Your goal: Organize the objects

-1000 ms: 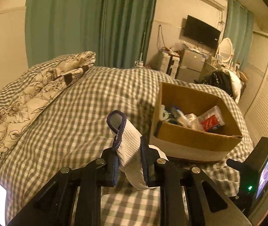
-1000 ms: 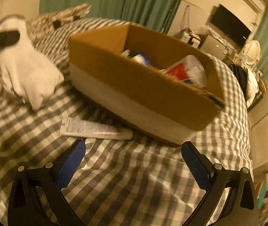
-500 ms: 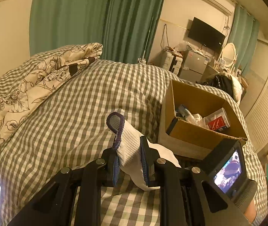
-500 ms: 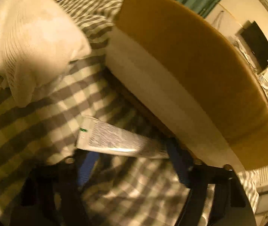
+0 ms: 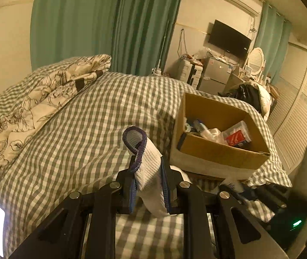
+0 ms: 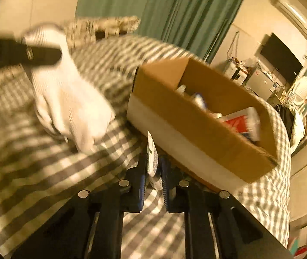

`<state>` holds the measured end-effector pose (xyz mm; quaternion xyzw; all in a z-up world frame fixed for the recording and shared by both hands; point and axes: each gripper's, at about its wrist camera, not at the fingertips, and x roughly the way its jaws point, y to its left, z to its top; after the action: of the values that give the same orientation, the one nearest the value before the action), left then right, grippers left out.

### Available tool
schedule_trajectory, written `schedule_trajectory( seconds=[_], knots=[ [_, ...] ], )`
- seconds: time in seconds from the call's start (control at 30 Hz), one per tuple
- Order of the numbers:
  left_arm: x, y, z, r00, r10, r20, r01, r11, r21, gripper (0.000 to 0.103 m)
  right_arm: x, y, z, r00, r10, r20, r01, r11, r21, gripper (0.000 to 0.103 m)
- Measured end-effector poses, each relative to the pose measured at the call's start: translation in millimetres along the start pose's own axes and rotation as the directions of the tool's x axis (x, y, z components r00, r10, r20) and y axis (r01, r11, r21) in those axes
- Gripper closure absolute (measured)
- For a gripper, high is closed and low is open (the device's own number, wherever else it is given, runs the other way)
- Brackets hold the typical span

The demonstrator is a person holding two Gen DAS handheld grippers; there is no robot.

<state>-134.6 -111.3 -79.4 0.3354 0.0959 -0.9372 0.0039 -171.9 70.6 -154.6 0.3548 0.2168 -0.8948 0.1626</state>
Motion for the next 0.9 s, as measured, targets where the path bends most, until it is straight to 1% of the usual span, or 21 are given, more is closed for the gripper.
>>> schedule_trajectory(
  seconds=[0.07, 0.2, 0.27, 0.33, 0.4, 0.5, 0.63, 0.7, 0.77, 0.8, 0.83, 0.87, 0.9],
  knots=[
    [-10.0, -8.9, 0.2, 1.000, -0.008, 0.010, 0.008, 1.000, 0.019, 0.083, -19.4, -10.6, 6.1, 0.999, 0.021, 0.039, -0.023, 0.998, 0.065, 0.091],
    [-25.8, -24.7, -0.9, 0.999, -0.048, 0.017, 0.047, 0.998, 0.043, 0.083, -43.3, -28.2, 10.0, 0.996, 0.043, 0.083, -0.057, 0.982, 0.178, 0.091],
    [-33.6, -33.0, -1.6, 0.998, -0.055, 0.023, 0.054, 0.997, 0.062, 0.088, -58.0, -32.2, 11.3, 0.992, 0.063, 0.109, -0.086, 0.971, 0.225, 0.091],
    [-41.5, -40.8, -1.7, 0.997, -0.072, 0.027, 0.070, 0.995, 0.074, 0.089, -76.1, -35.9, 11.7, 0.990, 0.065, 0.126, -0.094, 0.965, 0.246, 0.091],
    [-48.3, -46.6, -0.5, 0.995, -0.098, 0.029, 0.096, 0.992, 0.076, 0.089, -93.7, -43.6, 9.3, 0.988, 0.050, 0.148, -0.087, 0.963, 0.254, 0.091],
    [-57.8, -57.0, 0.8, 0.992, -0.120, 0.037, 0.116, 0.989, 0.088, 0.095, -107.4, -48.6, 9.7, 0.984, 0.040, 0.175, -0.088, 0.958, 0.273, 0.091],
    [-65.4, -66.7, 2.0, 0.989, -0.140, 0.042, 0.135, 0.986, 0.100, 0.095, -130.2, -57.8, 5.1, 0.977, 0.036, 0.210, -0.099, 0.950, 0.297, 0.091],
    [-61.6, -72.0, -0.6, 0.991, -0.133, 0.022, 0.129, 0.983, 0.129, 0.095, -137.8, -64.0, 1.8, 0.974, 0.031, 0.223, -0.102, 0.944, 0.313, 0.091],
    [-50.4, -74.6, -7.9, 0.996, -0.093, -0.002, 0.092, 0.985, 0.143, 0.092, -141.1, -69.5, -0.6, 0.974, 0.029, 0.224, -0.102, 0.942, 0.321, 0.091],
    [-43.2, -74.1, -12.1, 0.997, -0.077, -0.023, 0.079, 0.987, 0.137, 0.081, -142.4, -70.7, -2.0, 0.974, 0.028, 0.224, -0.101, 0.941, 0.324, 0.091],
    [-33.1, -73.1, -17.1, 0.997, -0.064, -0.054, 0.070, 0.990, 0.126, 0.054, -143.4, -71.9, -3.7, 0.974, 0.027, 0.224, -0.101, 0.939, 0.327, 0.091],
    [-21.2, -71.1, -22.7, 0.995, -0.047, -0.088, 0.056, 0.992, 0.111, 0.041, -143.4, -73.0, -5.9, 0.974, 0.028, 0.223, -0.103, 0.938, 0.331, 0.091],
    [-13.8, -68.6, -26.5, 0.995, -0.029, -0.099, 0.039, 0.994, 0.100, 0.031, -142.3, -74.3, -8.2, 0.975, 0.030, 0.221, -0.106, 0.936, 0.336, 0.091]
  ],
)
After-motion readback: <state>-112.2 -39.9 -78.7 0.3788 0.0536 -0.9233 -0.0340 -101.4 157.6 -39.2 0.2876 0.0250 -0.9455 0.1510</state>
